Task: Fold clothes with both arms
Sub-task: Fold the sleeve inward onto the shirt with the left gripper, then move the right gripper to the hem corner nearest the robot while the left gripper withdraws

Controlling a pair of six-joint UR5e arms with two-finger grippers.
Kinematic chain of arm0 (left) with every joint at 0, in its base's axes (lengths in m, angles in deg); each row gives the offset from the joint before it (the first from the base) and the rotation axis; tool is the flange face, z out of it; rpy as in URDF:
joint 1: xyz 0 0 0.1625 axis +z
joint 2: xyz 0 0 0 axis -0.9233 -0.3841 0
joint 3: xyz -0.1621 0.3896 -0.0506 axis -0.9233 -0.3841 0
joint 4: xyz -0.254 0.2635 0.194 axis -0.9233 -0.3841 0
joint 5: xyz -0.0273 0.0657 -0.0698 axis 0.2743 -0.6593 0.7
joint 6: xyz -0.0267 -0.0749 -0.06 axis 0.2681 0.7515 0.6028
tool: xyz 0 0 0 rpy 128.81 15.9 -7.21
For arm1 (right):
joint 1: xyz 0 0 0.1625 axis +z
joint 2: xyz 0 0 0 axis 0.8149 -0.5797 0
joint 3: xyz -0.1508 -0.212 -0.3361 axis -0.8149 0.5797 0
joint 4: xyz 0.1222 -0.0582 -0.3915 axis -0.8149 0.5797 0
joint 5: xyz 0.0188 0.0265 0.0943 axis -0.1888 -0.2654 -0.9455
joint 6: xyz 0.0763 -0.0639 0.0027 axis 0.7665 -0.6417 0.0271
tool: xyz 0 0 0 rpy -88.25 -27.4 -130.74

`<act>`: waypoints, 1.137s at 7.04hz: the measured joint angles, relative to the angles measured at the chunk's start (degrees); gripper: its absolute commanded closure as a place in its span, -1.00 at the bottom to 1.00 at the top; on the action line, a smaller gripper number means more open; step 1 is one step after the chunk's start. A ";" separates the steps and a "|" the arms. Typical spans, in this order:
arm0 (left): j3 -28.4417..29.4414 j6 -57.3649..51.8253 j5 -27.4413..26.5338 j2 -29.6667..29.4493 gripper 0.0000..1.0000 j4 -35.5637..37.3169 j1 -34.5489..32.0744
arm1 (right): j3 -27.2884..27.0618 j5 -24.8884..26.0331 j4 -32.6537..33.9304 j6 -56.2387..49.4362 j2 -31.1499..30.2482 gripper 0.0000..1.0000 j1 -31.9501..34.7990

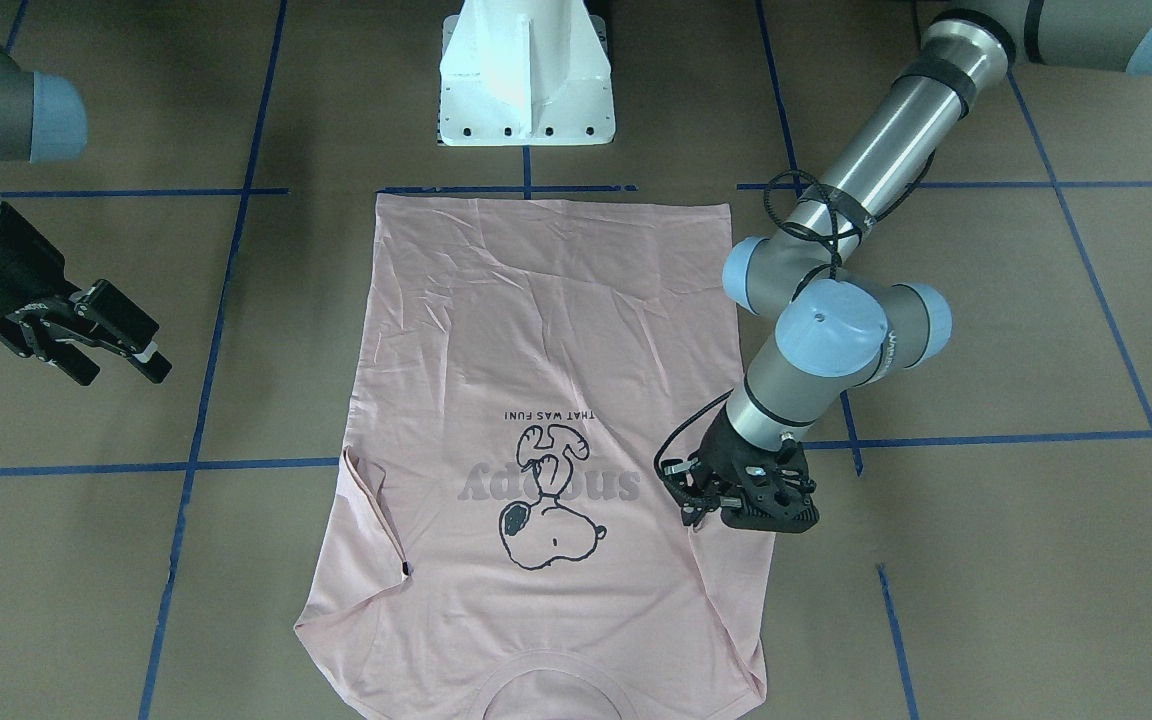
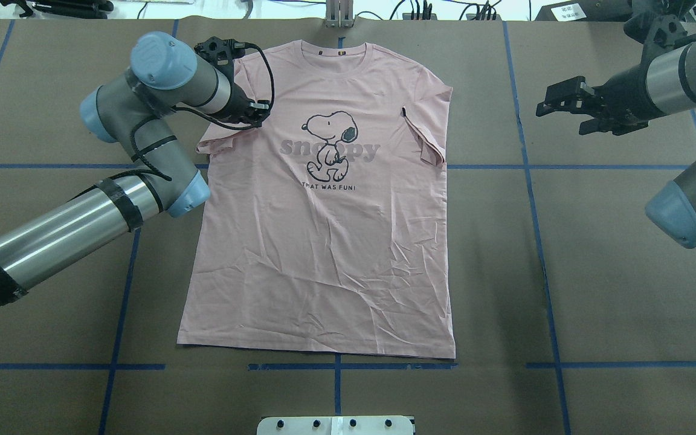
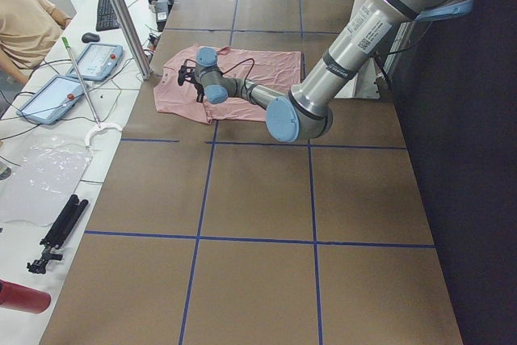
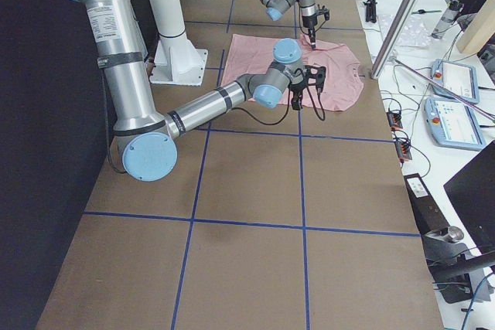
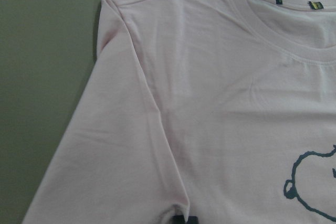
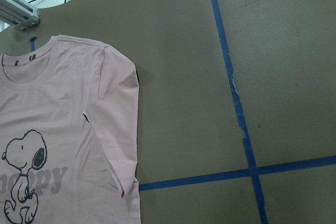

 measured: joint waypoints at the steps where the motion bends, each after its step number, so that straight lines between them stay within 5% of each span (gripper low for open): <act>1: 2.06 0.27 -1.60 -1.70 1.00 -0.20 0.35 | 0.04 -0.03 0.00 0.03 0.10 -1.00 -0.01; 6: 6.59 0.49 -6.25 -4.37 0.97 -4.30 -0.64 | 0.01 -0.11 0.01 0.04 1.23 -1.00 -0.07; 7: 7.80 0.49 -7.27 -4.94 0.14 -5.37 -0.70 | 0.04 -0.22 0.09 0.06 1.61 -1.00 -0.07; 8: 9.29 0.49 -8.35 -5.75 -0.18 -6.24 -0.72 | 0.05 -0.33 0.19 0.12 2.01 -1.00 -0.14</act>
